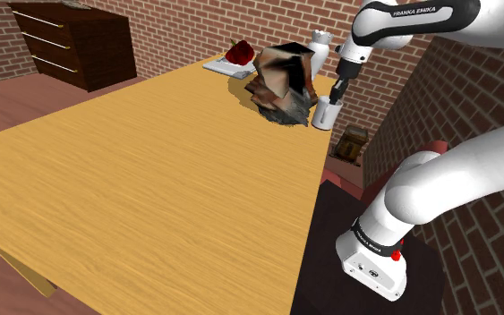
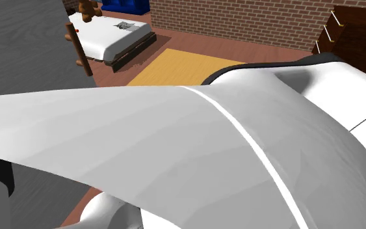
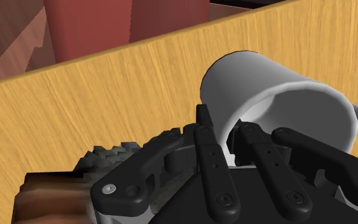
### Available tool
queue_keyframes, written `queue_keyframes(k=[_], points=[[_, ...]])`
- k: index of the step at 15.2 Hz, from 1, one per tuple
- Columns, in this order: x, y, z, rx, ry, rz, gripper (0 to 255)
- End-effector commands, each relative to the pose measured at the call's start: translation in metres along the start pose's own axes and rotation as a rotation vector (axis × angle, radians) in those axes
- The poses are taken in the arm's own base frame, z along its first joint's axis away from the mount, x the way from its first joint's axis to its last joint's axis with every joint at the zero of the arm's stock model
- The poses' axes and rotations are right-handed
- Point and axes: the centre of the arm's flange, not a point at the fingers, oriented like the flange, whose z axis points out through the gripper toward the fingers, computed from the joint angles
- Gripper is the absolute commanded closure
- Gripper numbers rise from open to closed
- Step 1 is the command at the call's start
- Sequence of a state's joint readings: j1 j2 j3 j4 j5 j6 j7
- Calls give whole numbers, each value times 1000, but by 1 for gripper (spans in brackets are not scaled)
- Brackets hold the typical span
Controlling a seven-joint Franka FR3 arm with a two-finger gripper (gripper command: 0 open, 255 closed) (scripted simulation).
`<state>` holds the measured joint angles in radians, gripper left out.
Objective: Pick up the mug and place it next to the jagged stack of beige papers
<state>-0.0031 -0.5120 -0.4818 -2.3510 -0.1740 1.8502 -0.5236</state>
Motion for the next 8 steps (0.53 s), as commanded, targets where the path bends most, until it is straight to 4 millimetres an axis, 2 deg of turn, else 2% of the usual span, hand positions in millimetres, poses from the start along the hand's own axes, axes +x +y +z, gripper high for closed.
queue_keyframes(k=[1, 8], points=[[-1, 0, 10, 0, 1, 0, 255], [-1, 3, 47, 0, 1, 0, 255]])
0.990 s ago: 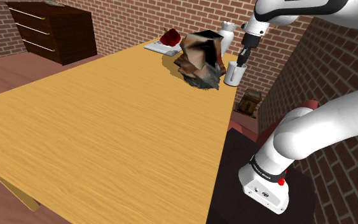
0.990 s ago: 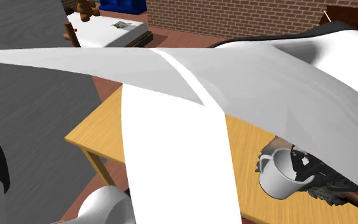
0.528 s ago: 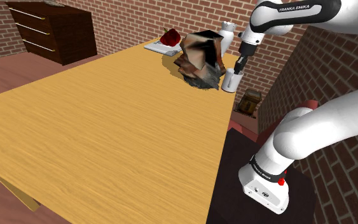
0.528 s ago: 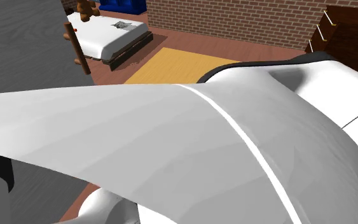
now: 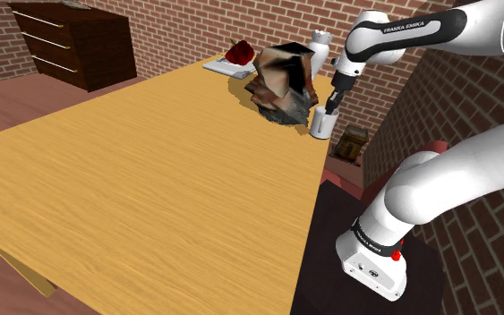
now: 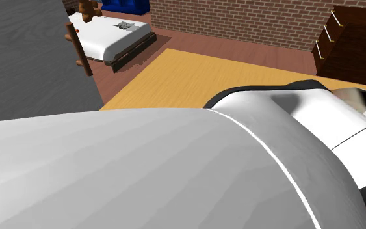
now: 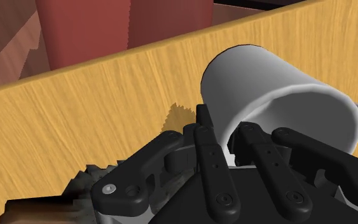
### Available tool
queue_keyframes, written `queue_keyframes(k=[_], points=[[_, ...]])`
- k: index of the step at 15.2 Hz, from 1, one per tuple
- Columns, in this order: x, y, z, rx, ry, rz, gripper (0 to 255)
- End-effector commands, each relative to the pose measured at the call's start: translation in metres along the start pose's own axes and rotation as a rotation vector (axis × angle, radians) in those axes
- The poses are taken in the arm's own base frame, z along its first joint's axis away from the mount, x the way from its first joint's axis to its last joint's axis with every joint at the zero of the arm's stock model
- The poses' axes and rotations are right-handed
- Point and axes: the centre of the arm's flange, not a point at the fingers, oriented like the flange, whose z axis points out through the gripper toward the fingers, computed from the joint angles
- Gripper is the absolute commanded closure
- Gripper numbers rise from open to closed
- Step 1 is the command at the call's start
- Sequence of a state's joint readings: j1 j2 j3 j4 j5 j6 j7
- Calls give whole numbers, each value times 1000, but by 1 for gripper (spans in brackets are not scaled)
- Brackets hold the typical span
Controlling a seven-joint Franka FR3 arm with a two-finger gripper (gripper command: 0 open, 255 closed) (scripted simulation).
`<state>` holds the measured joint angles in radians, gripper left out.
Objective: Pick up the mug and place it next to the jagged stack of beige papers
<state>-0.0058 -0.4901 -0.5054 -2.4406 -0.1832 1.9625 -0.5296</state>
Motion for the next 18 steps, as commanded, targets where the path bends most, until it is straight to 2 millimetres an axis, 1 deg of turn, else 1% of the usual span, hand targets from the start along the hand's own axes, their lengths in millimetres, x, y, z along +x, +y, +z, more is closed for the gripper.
queue_keyframes(k=[1, 2, 10, 11, 16, 18], points=[[0, 0, 11, 0, 0, -1, 255], [0, 1, 19, 0, 0, -1, 255], [0, 1, 19, 0, 0, -1, 255], [1, 1, 19, 0, 0, -1, 0], [0, 1, 19, 0, 0, -1, 0], [0, 1, -8, 0, 0, -1, 0]])
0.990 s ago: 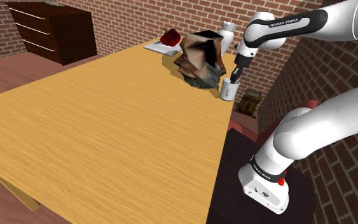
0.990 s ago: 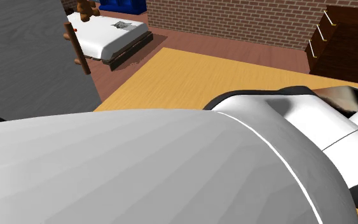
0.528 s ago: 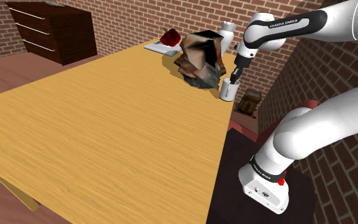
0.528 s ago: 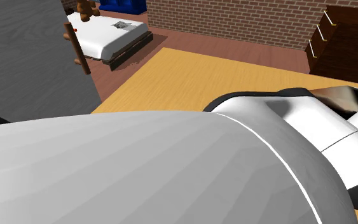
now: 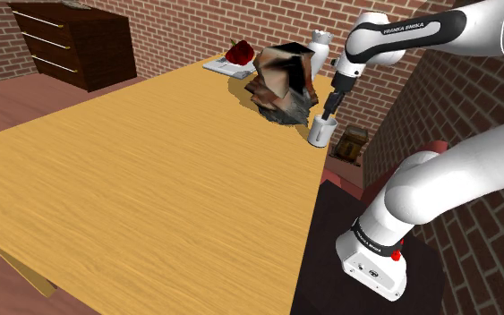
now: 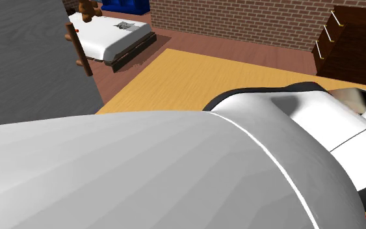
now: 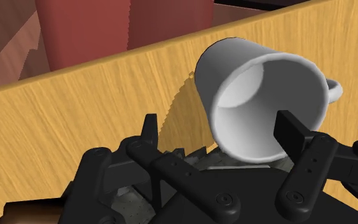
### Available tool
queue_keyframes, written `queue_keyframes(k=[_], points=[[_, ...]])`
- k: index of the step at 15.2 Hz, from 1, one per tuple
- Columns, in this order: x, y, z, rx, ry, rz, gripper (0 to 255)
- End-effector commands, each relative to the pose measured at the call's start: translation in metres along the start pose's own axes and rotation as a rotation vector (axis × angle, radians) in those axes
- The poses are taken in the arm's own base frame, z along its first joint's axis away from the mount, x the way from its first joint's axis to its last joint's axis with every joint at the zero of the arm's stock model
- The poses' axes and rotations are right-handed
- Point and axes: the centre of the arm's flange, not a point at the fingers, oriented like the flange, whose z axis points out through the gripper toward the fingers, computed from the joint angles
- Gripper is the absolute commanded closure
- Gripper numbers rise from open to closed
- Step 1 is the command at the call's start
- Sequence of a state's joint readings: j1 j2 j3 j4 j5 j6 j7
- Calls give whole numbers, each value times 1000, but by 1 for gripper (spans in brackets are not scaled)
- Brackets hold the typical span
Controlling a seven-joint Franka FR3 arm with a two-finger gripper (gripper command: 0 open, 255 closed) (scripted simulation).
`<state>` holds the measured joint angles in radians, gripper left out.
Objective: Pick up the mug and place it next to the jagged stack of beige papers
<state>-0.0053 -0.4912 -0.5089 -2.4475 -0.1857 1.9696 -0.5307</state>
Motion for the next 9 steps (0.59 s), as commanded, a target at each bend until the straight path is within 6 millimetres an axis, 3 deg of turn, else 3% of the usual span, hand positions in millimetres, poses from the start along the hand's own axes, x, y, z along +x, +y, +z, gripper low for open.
queue_keyframes(k=[1, 2, 9], points=[[1, 1, -23, 1, -1, 0, 0], [1, 1, -34, 1, -1, 0, 0], [1, 1, -34, 1, -1, 0, 0]])
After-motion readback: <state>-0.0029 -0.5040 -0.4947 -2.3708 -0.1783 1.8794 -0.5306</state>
